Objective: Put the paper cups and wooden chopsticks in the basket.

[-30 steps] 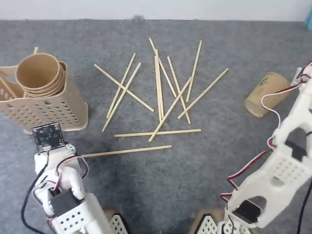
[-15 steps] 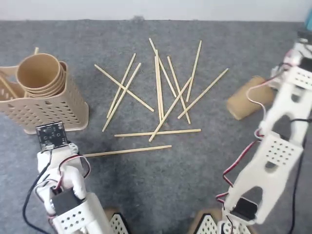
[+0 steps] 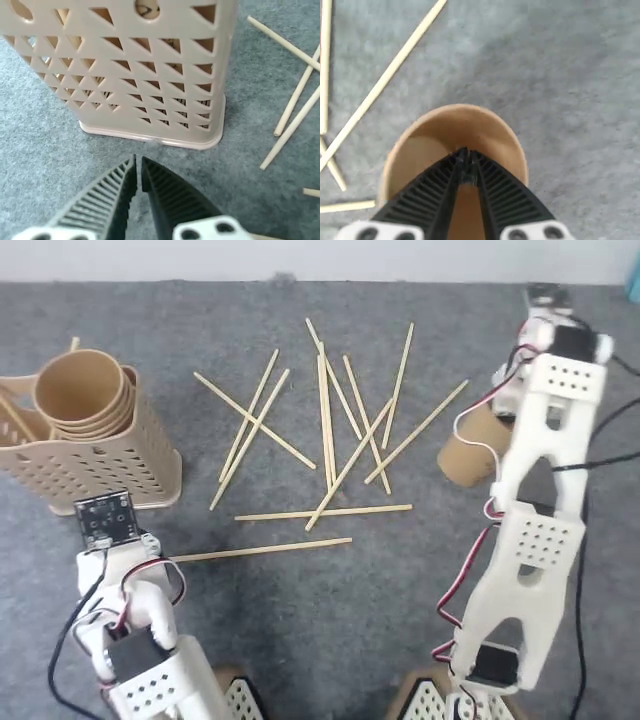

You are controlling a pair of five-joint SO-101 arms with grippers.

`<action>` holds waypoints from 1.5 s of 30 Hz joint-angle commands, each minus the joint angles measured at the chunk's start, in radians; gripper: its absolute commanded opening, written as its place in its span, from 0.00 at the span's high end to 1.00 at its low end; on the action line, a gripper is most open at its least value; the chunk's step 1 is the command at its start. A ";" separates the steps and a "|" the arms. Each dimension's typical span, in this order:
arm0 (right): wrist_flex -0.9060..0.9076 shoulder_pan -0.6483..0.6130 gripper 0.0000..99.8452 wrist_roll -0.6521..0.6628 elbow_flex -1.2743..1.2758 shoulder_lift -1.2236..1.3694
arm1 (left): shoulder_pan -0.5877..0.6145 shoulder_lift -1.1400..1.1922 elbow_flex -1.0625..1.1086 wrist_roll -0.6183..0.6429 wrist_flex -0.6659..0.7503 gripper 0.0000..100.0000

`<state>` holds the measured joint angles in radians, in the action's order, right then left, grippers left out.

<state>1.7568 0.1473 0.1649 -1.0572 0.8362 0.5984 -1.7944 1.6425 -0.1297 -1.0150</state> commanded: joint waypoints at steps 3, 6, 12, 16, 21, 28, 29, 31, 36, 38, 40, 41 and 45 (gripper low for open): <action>0.044 -0.058 0.99 -0.048 0.104 -0.200 | -0.006 -0.025 -0.008 -0.009 0.023 0.99; 0.044 -0.077 0.99 -0.048 0.201 -0.309 | -0.006 -0.025 -0.007 -0.011 0.023 0.99; 0.039 -0.096 0.99 -0.048 0.382 -0.598 | -0.006 -0.025 -0.007 -0.049 0.023 0.99; 0.036 -0.085 0.92 -0.038 0.434 -0.719 | -0.006 -0.025 -0.010 -0.049 0.023 0.95; 0.004 -0.071 0.83 -0.014 0.519 -0.711 | -0.006 -0.025 -0.005 -0.049 0.021 0.86; -0.202 -0.054 0.83 -0.011 0.672 -0.593 | -0.006 -0.025 -0.002 -0.049 0.020 0.86; -0.226 -0.047 0.83 -0.011 0.686 -0.572 | -0.006 -0.025 0.001 -0.049 0.020 0.86; -0.255 -0.035 0.87 -0.011 0.697 -0.526 | -0.006 -0.025 0.001 -0.049 0.020 0.86; -0.243 0.004 0.98 -0.011 0.697 -0.464 | -0.006 -0.025 0.001 -0.049 0.020 0.86; -0.206 0.012 1.00 -0.009 0.695 -0.481 | -0.006 -0.025 0.001 -0.049 0.020 0.86; -0.151 0.013 0.99 -0.005 0.695 -0.527 | -0.006 -0.025 0.001 -0.049 0.020 0.86; -0.119 0.010 0.99 -0.006 0.695 -0.555 | -0.006 -0.025 0.001 -0.049 0.020 0.86; 0.012 -0.025 0.99 -0.017 0.695 -0.710 | -0.006 -0.025 0.001 -0.049 0.020 0.86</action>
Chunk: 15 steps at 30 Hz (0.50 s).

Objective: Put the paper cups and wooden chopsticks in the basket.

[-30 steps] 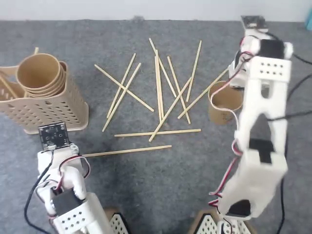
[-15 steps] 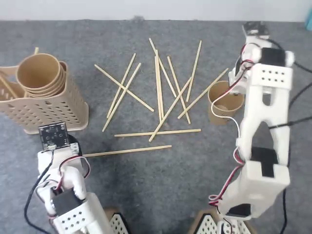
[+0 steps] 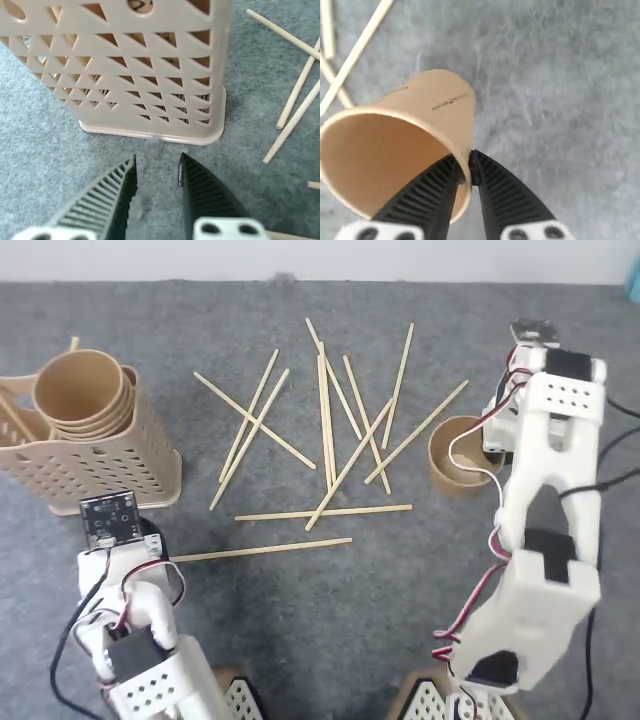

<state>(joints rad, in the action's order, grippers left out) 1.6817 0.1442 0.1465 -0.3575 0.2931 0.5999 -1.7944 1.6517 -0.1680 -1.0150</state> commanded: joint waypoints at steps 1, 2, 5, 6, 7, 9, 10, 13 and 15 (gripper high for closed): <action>0.110 -0.038 0.99 -0.011 -0.005 -0.213 | -0.008 -0.025 -0.008 -0.011 0.020 0.86; 0.117 -0.053 0.99 -0.026 0.000 -0.265 | -0.008 -0.025 -0.008 -0.011 0.020 0.86; 0.117 -0.099 0.99 -0.071 0.014 -0.435 | -0.008 -0.025 -0.008 -0.011 0.020 0.86; 0.117 -0.128 0.99 -0.078 0.014 -0.487 | -0.008 -0.025 -0.008 -0.011 0.020 0.86; 0.114 -0.163 0.99 -0.084 0.012 -0.538 | -0.008 -0.025 -0.008 -0.011 0.020 0.86; 0.110 -0.248 0.99 -0.101 0.000 -0.628 | -0.008 -0.025 -0.008 -0.011 0.020 0.86; 0.107 -0.300 0.99 -0.124 -0.020 -0.664 | -0.008 -0.025 -0.008 -0.011 0.020 0.86; 0.084 -0.496 0.99 -0.178 -0.106 -0.704 | -0.008 -0.025 -0.008 -0.011 0.020 0.86; 0.056 -0.644 0.99 -0.172 -0.163 -0.702 | -0.008 -0.025 -0.008 -0.011 0.020 0.86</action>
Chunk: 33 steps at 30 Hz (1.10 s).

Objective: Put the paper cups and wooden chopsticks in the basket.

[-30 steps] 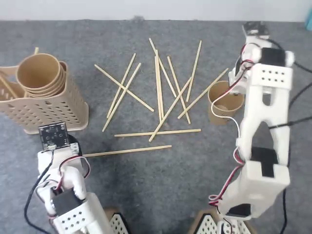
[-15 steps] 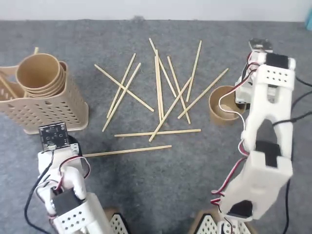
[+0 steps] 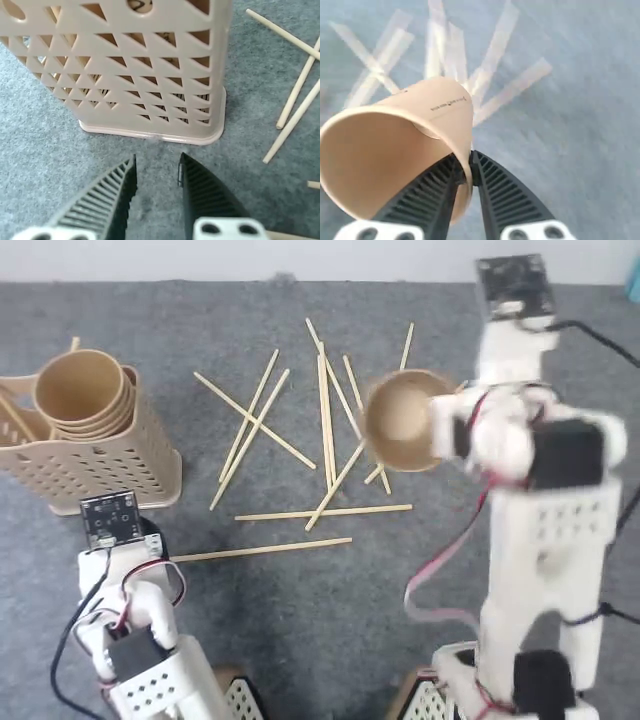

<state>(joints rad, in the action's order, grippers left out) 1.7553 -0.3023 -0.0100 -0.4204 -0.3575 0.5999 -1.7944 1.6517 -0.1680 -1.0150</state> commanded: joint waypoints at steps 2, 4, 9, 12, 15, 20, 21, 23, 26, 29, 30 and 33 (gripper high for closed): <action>-0.047 -0.334 0.99 0.048 -0.117 -0.033 | -0.008 -0.025 -0.007 -0.011 0.020 0.86; -0.070 -0.446 0.99 0.123 -0.118 0.010 | -0.008 -0.025 -0.001 -0.012 0.021 0.86; -0.214 -0.499 0.99 0.227 -0.209 0.125 | -0.008 -0.025 -0.001 -0.012 0.025 0.86; -0.292 -0.499 0.99 0.224 -0.334 0.205 | -0.008 -0.025 -0.001 -0.012 0.025 0.86; -0.361 -0.526 0.99 0.222 -0.448 0.300 | -0.008 -0.025 0.001 -0.012 0.026 0.86; -0.530 -0.570 0.99 0.221 -0.574 0.478 | -0.009 -0.025 0.001 -0.012 0.026 0.86; -0.565 -0.576 0.99 0.221 -0.589 0.513 | -0.009 -0.025 0.001 -0.012 0.026 0.86; -0.638 -0.578 0.99 0.222 -0.620 0.582 | -0.009 -0.025 0.001 -0.012 0.026 0.86; -0.727 -0.578 0.99 0.222 -0.663 0.679 | -0.009 -0.025 0.001 -0.012 0.026 0.86; -0.779 -0.578 0.99 0.222 -0.697 0.754 | -0.009 -0.025 0.001 -0.012 0.028 0.86; -0.788 -0.588 0.99 0.224 -0.709 0.777 | -0.009 -0.025 0.001 -0.012 0.028 0.86; -0.796 -0.598 0.99 0.226 -0.744 0.837 | -0.009 -0.025 0.001 -0.012 0.028 0.86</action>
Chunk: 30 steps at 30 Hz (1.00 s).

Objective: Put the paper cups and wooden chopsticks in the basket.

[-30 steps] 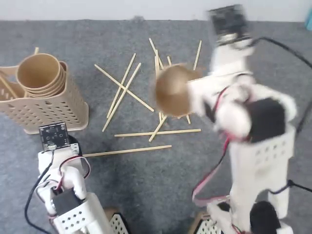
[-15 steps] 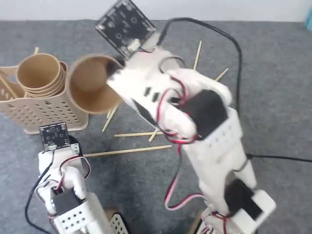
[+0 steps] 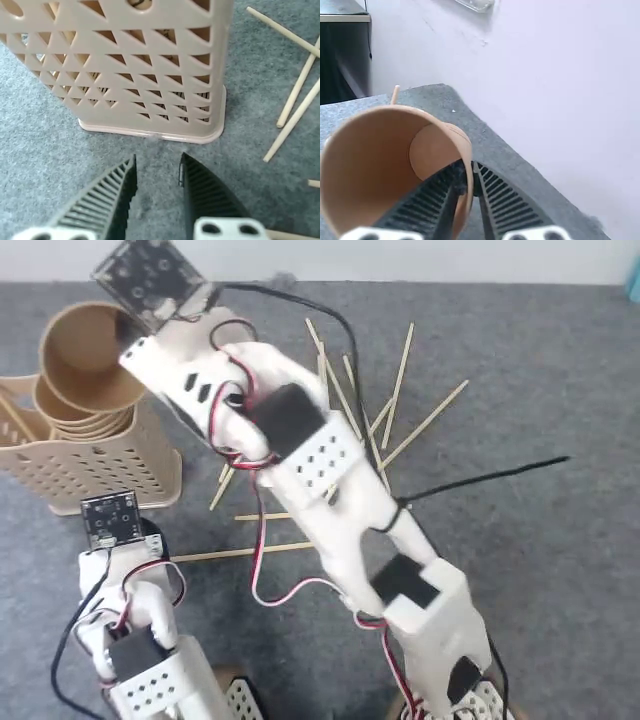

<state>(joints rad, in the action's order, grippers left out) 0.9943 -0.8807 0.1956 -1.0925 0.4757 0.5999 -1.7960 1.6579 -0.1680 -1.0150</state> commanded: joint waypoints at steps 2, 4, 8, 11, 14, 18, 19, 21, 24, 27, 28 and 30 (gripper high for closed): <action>-0.028 -0.021 0.99 0.018 -0.087 0.038 | -0.009 -0.023 -0.005 -0.012 0.028 0.86; -0.038 -0.019 0.99 0.018 -0.089 0.061 | -0.009 -0.023 -0.005 -0.012 0.028 0.86; -0.045 -0.019 0.99 0.018 -0.089 0.091 | -0.009 -0.023 -0.005 -0.012 0.028 0.86; -0.044 -0.021 0.95 0.017 -0.089 0.093 | -0.009 -0.023 -0.005 -0.012 0.028 0.86; -0.041 -0.025 0.88 -0.037 -0.101 0.085 | -0.009 -0.023 -0.005 -0.012 0.028 0.86; 0.004 -0.031 0.85 -0.095 -0.178 0.062 | -0.009 -0.023 -0.005 -0.012 0.028 0.86; 0.010 -0.036 0.85 -0.095 -0.201 0.056 | -0.009 -0.023 -0.005 -0.012 0.028 0.86; 0.027 -0.039 0.85 -0.095 -0.242 0.039 | -0.009 -0.023 -0.005 -0.012 0.028 0.86; 0.097 -0.039 0.85 -0.095 -0.285 0.001 | -0.009 -0.023 -0.005 -0.012 0.028 0.86; 0.269 -0.036 0.86 -0.095 -0.311 -0.053 | -0.009 -0.023 -0.005 -0.012 0.028 0.86; 0.346 -0.035 0.88 -0.094 -0.321 -0.073 | -0.009 -0.023 -0.005 -0.012 0.028 0.86; 0.503 -0.027 0.93 -0.094 -0.344 -0.117 | -0.009 -0.023 -0.005 -0.012 0.028 0.86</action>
<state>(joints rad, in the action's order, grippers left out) 1.2950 -0.9099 0.1143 -1.3702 0.4833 0.5999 -1.7960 1.6579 -0.1680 -1.0150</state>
